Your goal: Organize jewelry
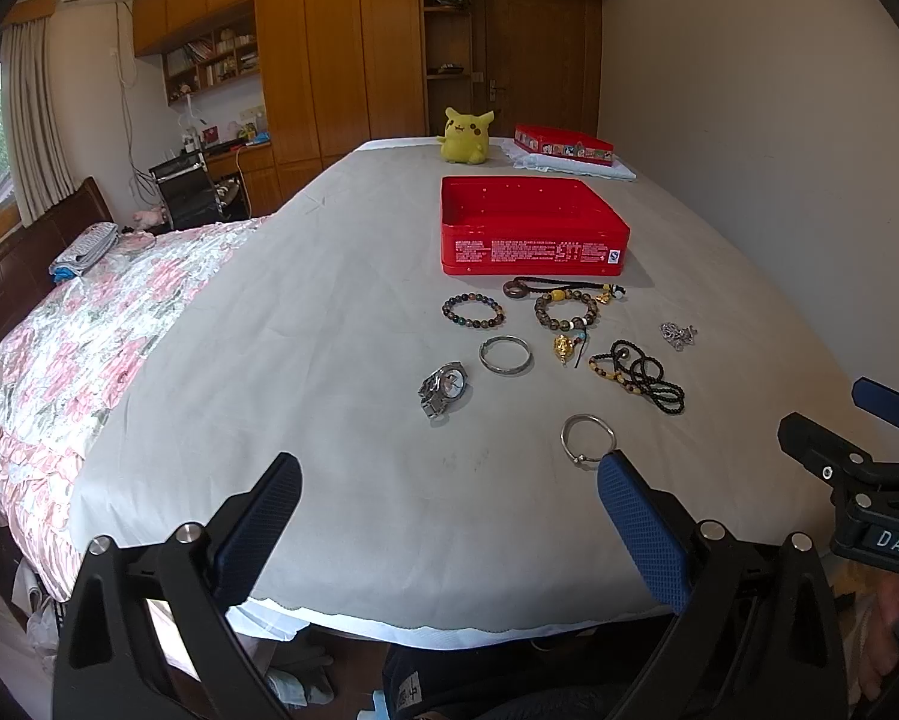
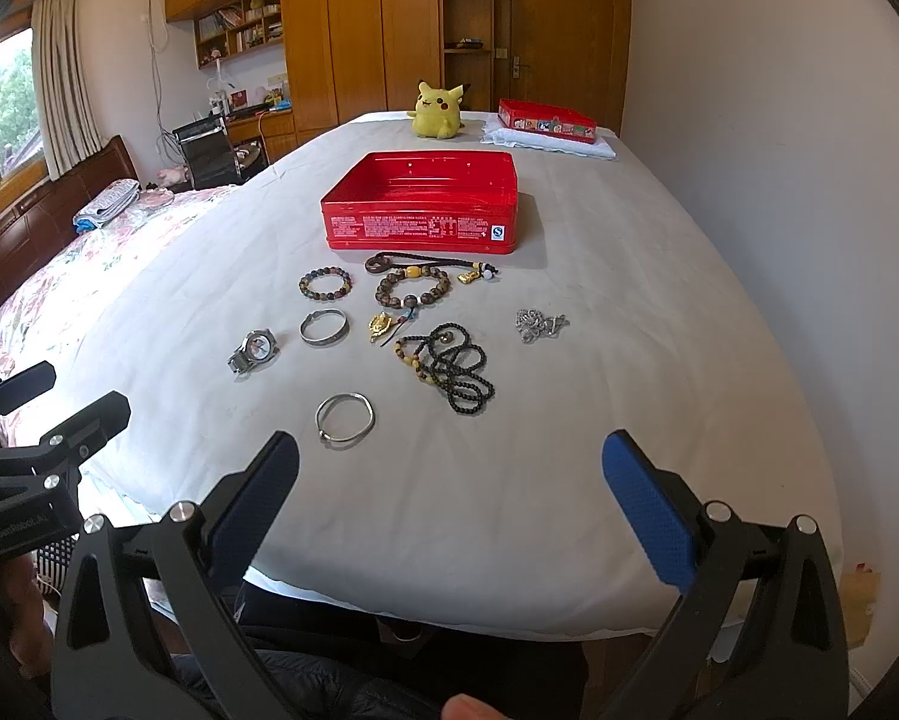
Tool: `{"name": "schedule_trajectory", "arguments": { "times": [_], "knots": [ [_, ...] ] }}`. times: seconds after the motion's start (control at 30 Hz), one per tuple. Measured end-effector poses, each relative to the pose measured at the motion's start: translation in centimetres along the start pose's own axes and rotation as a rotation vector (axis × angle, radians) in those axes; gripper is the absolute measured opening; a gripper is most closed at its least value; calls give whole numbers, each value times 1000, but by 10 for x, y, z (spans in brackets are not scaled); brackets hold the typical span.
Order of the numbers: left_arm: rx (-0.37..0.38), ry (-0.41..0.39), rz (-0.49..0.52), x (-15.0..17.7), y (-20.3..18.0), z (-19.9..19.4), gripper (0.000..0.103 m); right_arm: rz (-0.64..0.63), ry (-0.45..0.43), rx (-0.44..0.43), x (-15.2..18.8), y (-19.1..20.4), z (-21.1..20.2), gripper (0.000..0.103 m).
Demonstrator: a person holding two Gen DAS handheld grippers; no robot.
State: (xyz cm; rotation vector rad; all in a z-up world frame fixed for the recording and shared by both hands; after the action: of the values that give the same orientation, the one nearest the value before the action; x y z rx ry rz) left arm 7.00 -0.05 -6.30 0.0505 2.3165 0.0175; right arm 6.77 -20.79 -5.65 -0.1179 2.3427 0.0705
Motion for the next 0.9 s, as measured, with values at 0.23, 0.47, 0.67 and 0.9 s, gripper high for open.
{"name": "schedule_trajectory", "arguments": {
  "times": [0.23,0.47,0.67,0.9],
  "knots": [
    [-2,0,1,-1,1,-1,99,0,2,-1,-1,-1,2,100],
    [-3,2,-1,-4,4,1,99,0,4,1,0,1,1,100],
    [-1,0,-2,-3,1,-1,99,-3,4,0,-1,3,1,100],
    [-2,-1,-2,-3,1,-1,99,-8,7,-1,-1,2,7,100]
  ]
}}
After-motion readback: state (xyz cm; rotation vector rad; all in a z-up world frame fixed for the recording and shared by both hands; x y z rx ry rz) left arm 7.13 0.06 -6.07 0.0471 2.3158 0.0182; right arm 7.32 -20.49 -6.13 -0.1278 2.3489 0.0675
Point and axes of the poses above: each gripper's, at about its wrist camera, not at the fingertips, and z roughly the way its jaws point, y to its left, x to its underside, the point moved 9 cm from there along z, roughly the way its jaws point
